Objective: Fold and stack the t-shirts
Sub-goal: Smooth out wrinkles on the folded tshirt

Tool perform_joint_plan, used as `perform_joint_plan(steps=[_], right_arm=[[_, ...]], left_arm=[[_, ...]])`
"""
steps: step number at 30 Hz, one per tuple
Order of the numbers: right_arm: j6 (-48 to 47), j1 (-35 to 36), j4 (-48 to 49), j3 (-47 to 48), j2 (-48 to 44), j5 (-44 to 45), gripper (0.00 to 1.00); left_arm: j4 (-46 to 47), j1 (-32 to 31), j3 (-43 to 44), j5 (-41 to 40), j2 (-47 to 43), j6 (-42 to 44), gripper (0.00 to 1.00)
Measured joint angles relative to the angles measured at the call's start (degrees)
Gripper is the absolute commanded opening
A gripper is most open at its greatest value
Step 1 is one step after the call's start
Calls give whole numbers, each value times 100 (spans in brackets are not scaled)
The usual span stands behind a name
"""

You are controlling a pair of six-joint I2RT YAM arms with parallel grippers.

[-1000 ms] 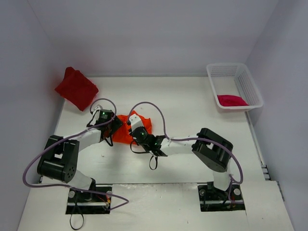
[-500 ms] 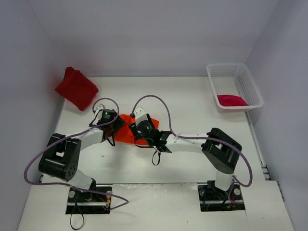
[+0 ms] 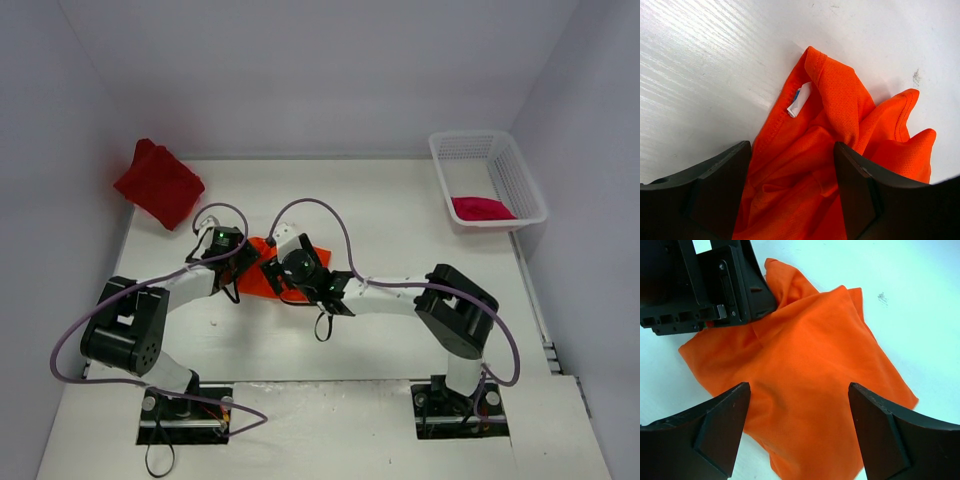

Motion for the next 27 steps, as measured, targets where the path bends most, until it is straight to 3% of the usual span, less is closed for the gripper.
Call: perform_joint_plan(steps=[11, 17, 22, 24, 27], right_arm=[[-138, -131, 136, 409, 584, -420, 71], [-90, -131, 256, 417, 761, -487, 63], [-35, -131, 332, 415, 802, -514, 41], [-26, -131, 354, 411, 802, -527, 24], [-17, -131, 367, 380, 802, -529, 10]], left_arm=[[4, 0, 0, 0, 7, 2, 62], [76, -4, 0, -2, 39, 2, 62], [155, -4, 9, 0, 79, 2, 62], [179, -4, 20, 0, 101, 2, 62], [212, -4, 33, -2, 127, 2, 62]])
